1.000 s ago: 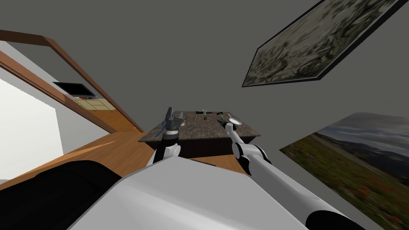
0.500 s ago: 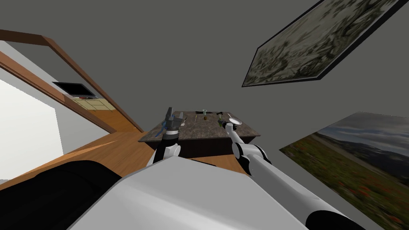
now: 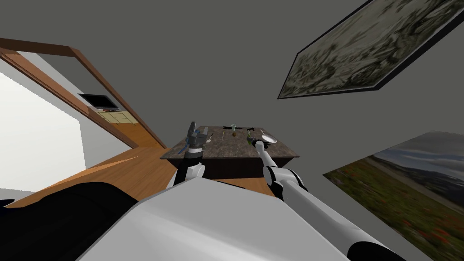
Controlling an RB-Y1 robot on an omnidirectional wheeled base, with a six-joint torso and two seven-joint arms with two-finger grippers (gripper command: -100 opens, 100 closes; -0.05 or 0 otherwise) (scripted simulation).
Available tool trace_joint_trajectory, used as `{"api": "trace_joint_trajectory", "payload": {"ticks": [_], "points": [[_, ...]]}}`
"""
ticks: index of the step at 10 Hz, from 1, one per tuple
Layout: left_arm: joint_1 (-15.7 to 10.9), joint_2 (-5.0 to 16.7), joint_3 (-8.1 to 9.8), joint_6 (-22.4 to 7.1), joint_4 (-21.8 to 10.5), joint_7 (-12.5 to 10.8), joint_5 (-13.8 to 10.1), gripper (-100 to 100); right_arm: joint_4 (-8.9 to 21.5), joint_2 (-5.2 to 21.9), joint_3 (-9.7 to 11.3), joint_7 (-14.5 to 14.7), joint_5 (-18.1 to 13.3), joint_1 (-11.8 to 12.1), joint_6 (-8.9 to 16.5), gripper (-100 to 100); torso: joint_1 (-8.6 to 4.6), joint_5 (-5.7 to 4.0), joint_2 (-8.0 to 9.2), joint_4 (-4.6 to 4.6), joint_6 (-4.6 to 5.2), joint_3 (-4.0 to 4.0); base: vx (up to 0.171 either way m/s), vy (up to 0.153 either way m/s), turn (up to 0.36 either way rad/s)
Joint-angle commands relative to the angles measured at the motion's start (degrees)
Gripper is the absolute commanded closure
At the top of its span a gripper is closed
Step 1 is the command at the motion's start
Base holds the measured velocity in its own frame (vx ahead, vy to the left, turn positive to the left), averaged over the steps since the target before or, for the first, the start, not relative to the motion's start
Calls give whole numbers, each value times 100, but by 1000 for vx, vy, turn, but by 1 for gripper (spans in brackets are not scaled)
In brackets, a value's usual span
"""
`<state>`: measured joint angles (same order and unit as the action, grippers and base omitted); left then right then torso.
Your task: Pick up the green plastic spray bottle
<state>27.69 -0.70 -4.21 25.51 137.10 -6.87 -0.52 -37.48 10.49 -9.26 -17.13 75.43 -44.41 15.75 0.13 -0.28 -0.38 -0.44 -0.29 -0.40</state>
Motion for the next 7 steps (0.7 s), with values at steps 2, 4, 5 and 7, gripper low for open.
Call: {"api": "trace_joint_trajectory", "payload": {"ticks": [2, 4, 5, 7], "points": [[0, 0, 0, 0, 0, 0, 0, 0, -296, -119, -110, -126, -195, 367, 199, 100, -1, -5, -7, -7, -14, -7, 44, -24, 141], [0, 0, 0, 0, 0, 0, 0, 0, -521, -119, -110, -220, -365, 494, 199, 100, -6, -12, -6, -30, -4, -18, 13, -9, 6], [0, 0, 0, 0, 0, 0, 0, 0, -678, -119, -110, -327, -502, 494, 199, 100, -9, -15, -3, -36, 0, -19, -13, 4, -19], [0, 0, 0, 0, 0, 0, 0, 0, -1086, -239, -177, -887, -1019, 814, 379, 100, -8, -14, 2, -30, -2, -14, 7, -6, 97]]}}
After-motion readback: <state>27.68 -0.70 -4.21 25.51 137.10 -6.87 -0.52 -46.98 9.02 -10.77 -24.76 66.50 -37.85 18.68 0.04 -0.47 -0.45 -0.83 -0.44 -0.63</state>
